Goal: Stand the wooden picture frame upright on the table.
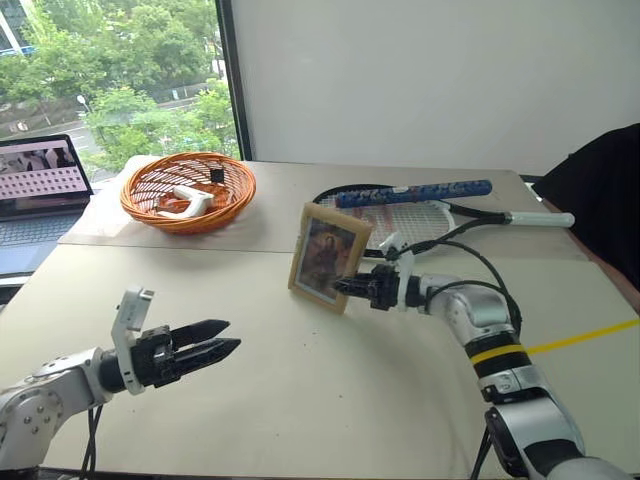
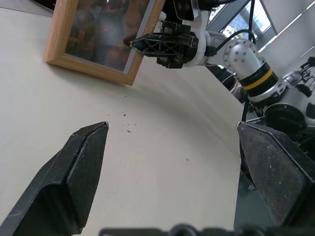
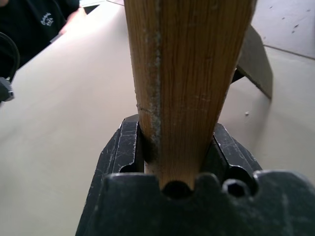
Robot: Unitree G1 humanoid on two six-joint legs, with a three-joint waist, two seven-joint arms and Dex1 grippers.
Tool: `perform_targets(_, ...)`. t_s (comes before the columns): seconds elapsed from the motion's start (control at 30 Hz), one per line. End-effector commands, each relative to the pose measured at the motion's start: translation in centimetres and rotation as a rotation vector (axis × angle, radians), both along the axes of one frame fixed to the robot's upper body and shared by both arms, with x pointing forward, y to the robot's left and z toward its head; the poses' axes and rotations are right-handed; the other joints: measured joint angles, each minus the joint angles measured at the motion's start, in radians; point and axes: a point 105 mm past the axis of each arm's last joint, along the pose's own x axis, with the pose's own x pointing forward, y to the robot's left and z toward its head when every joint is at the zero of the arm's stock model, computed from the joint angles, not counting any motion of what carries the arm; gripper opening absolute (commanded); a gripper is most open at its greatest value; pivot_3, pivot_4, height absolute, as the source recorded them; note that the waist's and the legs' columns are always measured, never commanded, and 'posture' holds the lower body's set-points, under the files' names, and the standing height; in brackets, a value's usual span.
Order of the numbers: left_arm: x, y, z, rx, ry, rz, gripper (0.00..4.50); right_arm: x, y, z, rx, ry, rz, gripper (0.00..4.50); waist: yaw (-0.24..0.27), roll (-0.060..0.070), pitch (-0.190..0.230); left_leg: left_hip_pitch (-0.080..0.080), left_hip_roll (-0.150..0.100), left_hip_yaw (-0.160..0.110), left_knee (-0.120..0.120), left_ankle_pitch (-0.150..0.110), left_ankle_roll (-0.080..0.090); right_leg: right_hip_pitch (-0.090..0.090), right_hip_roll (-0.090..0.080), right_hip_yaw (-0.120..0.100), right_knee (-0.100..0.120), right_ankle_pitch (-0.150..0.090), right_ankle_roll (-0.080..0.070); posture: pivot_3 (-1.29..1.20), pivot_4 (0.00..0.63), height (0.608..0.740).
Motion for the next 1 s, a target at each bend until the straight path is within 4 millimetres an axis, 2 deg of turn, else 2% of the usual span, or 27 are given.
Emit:
perform_targets(0.03, 0.3, -0.2, 0.8, 0.007, -0.051, 0.003, 4.5, -0.7, 0.5, -1.2, 0.019, 0.133, 0.024, 1.24, 0.0, 0.0, 0.0, 0.0, 0.0, 0.0, 0.0, 0.0, 0.0, 0.0, 0.0, 0.0, 0.0, 0.0, 0.0, 0.0, 0.15, 0.703)
perform_targets(0.23, 0.9, -0.2, 0.4, 0.041, -0.06, 0.035, 4.5, -1.5, 1.2, -2.3, -0.049, 0.1, 0.048, 1.24, 0.0, 0.0, 0.0, 0.0, 0.0, 0.0, 0.001, 0.0, 0.0, 0.0, 0.0, 0.0, 0.0, 0.0, 0.0, 0.0, 0.15, 0.703)
perform_targets(0.37, 1.7, -0.1, -0.2, 0.083, -0.053, 0.062, 4.5, -1.5, 1.1, -1.9, -0.073, 0.011, 0.023, 1.24, 0.0, 0.0, 0.0, 0.0, 0.0, 0.0, 0.0, 0.0, 0.0, 0.0, 0.0, 0.0, 0.0, 0.0, 0.0, 0.0, 0.15, 0.703)
perform_targets(0.4, 1.9, -0.1, -0.3, 0.095, -0.057, 0.064, 4.5, -1.6, 1.1, -1.7, -0.071, -0.001, 0.03, 2.24, 0.0, 0.0, 0.0, 0.0, 0.0, 0.0, 0.0, 0.0, 0.0, 0.0, 0.0, 0.0, 0.0, 0.0, 0.0, 0.0, 0.15, 0.703)
perform_targets(0.5, 2.6, 0.0, -0.3, 0.11, -0.09, 0.089, 4.5, -2.1, 0.7, -0.8, -0.058, -0.023, 0.034, 3.06, 0.0, 0.0, 0.0, -0.001, 0.0, 0.0, 0.0, 0.0, 0.0, 0.0, 0.0, 0.0, 0.0, 0.0, 0.0, 0.0, 0.15, 0.703)
perform_targets(0.63, 4.3, 0.8, -0.3, 0.156, -0.153, 0.191, 4.5, -2.4, -2.1, 0.1, -0.001, 0.003, -0.055, 4.45, 0.005, 0.0, 0.0, -0.002, 0.0, 0.0, 0.001, 0.0, 0.0, -0.001, 0.0, 0.0, 0.0, 0.0, 0.0, 0.0, 0.15, 0.703)
perform_targets(0.73, 5.4, 1.5, 0.0, 0.155, -0.202, 0.285, 4.5, -3.2, -4.5, -0.6, 0.004, 0.017, -0.13, 4.48, 0.017, 0.0, 0.0, -0.002, 0.0, 0.0, 0.001, 0.0, 0.0, 0.0, 0.0, 0.0, 0.0, 0.0, 0.001, 0.0, 0.15, 0.703)
perform_targets(0.8, 5.9, 2.1, -0.3, 0.185, -0.23, 0.351, 4.5, -4.2, -6.4, -0.9, 0.023, -0.023, -0.193, 4.48, 0.024, -0.001, -0.001, -0.002, 0.0, 0.0, 0.001, -0.001, 0.001, 0.0, 0.0, -0.001, -0.002, 0.0, 0.001, 0.0, 0.15, 0.703)
perform_targets(0.83, 6.0, 2.4, -0.8, 0.232, -0.251, 0.381, 4.5, -5.0, -7.3, -0.8, 0.012, -0.096, -0.217, 4.48, 0.025, -0.001, -0.001, -0.002, 0.0, 0.0, 0.0, -0.001, 0.001, 0.0, 0.0, -0.001, -0.002, 0.0, 0.001, 0.0, 0.15, 0.703)
perform_targets(0.93, 5.6, 2.5, -2.6, 0.336, -0.283, 0.387, 4.5, -8.2, -7.6, 0.2, -0.031, -0.336, -0.201, 4.48, 0.026, 0.001, -0.001, -0.003, 0.0, 0.0, 0.0, -0.001, 0.001, 0.0, 0.0, -0.001, -0.003, 0.0, 0.001, 0.0, 0.15, 0.703)
perform_targets(1.0, 5.3, 2.3, -3.2, 0.353, -0.294, 0.371, 4.5, -9.3, -7.3, 0.9, -0.052, -0.448, -0.2, 4.48, 0.011, 0.002, -0.001, -0.002, 0.0, 0.0, -0.001, -0.002, 0.002, 0.0, 0.0, 0.0, -0.004, -0.001, 0.001, 0.0, 0.15, 0.703)
